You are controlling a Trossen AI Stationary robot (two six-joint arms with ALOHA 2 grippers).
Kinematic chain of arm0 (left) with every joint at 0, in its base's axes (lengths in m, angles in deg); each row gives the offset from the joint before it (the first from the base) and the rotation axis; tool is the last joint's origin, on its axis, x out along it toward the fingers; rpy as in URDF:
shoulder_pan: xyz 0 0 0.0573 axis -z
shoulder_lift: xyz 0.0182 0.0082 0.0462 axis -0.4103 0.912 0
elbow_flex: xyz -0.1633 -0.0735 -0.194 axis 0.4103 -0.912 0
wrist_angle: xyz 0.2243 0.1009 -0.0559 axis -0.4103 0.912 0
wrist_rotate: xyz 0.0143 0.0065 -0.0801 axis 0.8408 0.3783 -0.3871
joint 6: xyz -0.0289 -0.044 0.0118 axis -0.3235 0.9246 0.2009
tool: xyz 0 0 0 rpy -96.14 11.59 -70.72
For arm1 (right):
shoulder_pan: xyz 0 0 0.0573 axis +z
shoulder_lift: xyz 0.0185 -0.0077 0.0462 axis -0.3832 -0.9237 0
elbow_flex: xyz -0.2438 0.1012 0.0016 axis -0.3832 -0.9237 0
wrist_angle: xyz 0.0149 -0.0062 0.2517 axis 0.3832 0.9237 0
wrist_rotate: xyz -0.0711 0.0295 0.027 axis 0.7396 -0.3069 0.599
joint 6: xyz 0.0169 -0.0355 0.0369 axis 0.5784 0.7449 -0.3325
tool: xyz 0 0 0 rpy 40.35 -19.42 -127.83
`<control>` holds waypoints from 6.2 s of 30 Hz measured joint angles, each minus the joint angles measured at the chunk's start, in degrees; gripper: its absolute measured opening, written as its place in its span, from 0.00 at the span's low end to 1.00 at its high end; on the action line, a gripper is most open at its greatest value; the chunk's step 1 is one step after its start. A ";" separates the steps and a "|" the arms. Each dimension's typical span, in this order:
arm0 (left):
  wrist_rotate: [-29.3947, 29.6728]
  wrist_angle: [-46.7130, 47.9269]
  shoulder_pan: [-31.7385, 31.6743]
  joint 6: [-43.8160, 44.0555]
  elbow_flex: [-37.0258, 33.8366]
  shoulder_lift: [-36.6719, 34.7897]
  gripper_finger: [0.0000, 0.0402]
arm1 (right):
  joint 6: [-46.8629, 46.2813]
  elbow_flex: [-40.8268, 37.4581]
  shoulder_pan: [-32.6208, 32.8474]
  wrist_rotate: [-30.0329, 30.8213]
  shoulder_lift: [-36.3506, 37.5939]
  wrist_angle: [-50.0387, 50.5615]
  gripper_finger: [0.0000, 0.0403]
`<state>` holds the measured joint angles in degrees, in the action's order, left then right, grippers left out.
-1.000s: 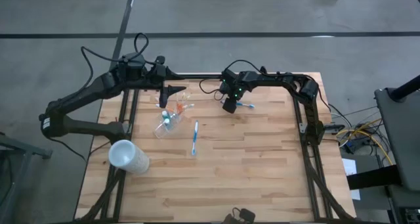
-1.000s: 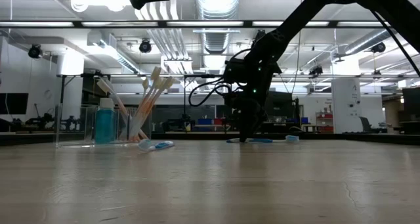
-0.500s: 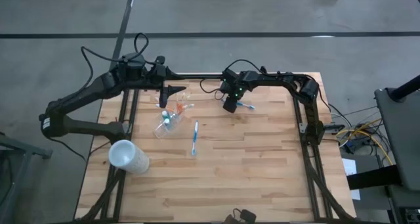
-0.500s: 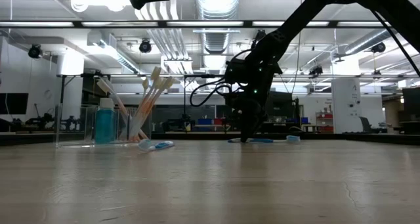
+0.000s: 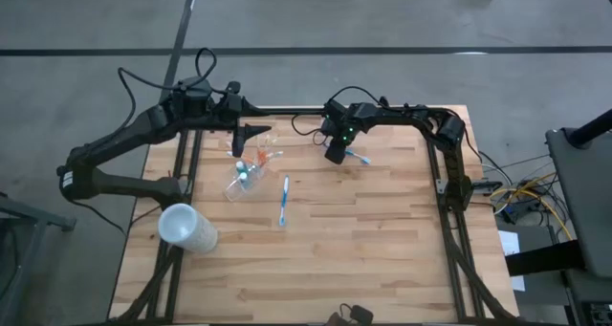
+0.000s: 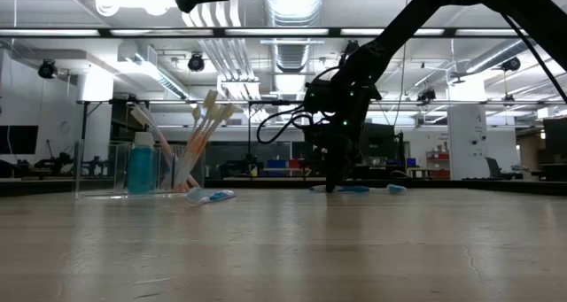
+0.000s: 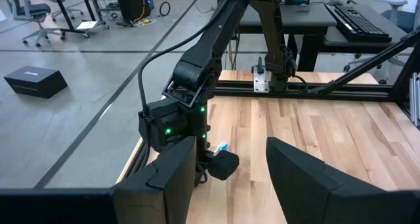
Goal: Pick & Place toothbrushing station
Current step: Put the top blue toothbrush into the transparent organizer
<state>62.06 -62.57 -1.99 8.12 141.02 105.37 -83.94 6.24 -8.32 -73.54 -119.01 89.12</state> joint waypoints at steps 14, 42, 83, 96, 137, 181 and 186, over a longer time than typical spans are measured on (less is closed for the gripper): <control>0.01 0.02 -0.04 0.02 0.00 0.00 0.47 | 5.48 -0.19 0.17 -4.72 0.90 1.72 0.06; 0.02 0.02 0.02 0.02 0.00 0.00 0.47 | 25.94 -0.46 20.51 -10.55 11.70 6.91 0.06; 0.02 0.02 -0.04 0.00 0.00 0.00 0.47 | 89.53 -8.26 44.19 -8.05 12.13 9.88 0.06; 0.02 0.01 -0.02 0.02 0.00 0.00 0.47 | 104.56 -14.91 44.11 -2.86 12.26 5.40 0.06; 0.01 0.01 0.00 0.01 0.00 0.00 0.47 | 101.31 -13.16 43.55 -2.43 12.63 2.44 0.34; 0.02 0.41 0.02 0.02 0.00 0.00 0.47 | -54.36 -8.71 43.62 10.05 20.72 7.68 0.37; 0.02 0.41 0.02 0.01 0.00 0.00 0.47 | -58.41 -10.77 44.08 9.45 20.72 8.25 0.38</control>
<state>62.08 -62.16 -1.97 8.13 141.02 105.37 -142.34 -4.53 35.77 -64.09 -98.29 97.37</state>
